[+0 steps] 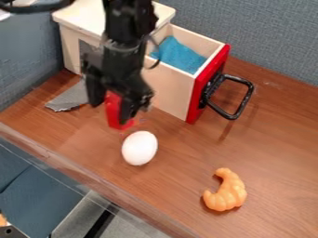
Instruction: Pick up the red object and place it in the drawer
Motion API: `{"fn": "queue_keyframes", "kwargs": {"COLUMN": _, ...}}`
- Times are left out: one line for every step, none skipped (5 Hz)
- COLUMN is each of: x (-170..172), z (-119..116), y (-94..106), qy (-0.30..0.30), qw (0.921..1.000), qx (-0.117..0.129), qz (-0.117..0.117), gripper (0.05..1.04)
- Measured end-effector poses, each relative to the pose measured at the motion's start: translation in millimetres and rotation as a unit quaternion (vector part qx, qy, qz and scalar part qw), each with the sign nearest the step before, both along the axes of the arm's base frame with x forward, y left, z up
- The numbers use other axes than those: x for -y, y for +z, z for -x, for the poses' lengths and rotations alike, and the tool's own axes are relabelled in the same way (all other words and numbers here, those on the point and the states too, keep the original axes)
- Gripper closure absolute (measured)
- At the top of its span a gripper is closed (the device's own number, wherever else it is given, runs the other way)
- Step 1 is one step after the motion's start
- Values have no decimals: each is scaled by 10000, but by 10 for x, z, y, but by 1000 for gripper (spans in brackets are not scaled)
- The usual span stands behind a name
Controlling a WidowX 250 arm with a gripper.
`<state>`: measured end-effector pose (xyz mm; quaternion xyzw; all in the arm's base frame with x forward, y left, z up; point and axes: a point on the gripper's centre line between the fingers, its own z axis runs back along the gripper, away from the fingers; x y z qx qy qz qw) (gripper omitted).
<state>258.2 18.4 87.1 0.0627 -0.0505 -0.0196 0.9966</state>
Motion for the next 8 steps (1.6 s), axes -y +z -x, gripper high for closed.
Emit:
{"fn": "queue_keyframes", "kwargs": {"x": 146, "z": -118, "y": 152, "qy": -141, "qw": 9996, "qx": 172, "qz": 182, "gripper": 351}}
{"fn": "queue_keyframes", "kwargs": {"x": 265, "z": -349, "y": 291, "qy": -194, "qw": 9983, "qx": 339, "qz": 439, "gripper": 351}}
{"fn": "queue_keyframes", "kwargs": {"x": 347, "z": -587, "y": 376, "qy": -231, "qw": 9969, "qx": 335, "qz": 671, "gripper": 351}}
{"fn": "queue_keyframes", "kwargs": {"x": 337, "z": -825, "y": 426, "qy": -179, "qw": 9957, "qx": 355, "qz": 840, "gripper": 351}}
{"fn": "queue_keyframes", "kwargs": {"x": 335, "z": -991, "y": 524, "qy": -134, "qw": 9945, "qx": 437, "qz": 940, "gripper": 351}}
{"fn": "queue_keyframes", "kwargs": {"x": 340, "z": -1067, "y": 626, "qy": -111, "qw": 9940, "qx": 529, "qz": 956, "gripper": 351}}
{"fn": "queue_keyframes", "kwargs": {"x": 306, "z": -1114, "y": 563, "qy": -59, "qw": 9950, "qx": 424, "qz": 902, "gripper": 351}}
{"fn": "queue_keyframes", "kwargs": {"x": 198, "z": -1161, "y": 545, "qy": 23, "qw": 9958, "qx": 401, "qz": 821, "gripper": 351}}
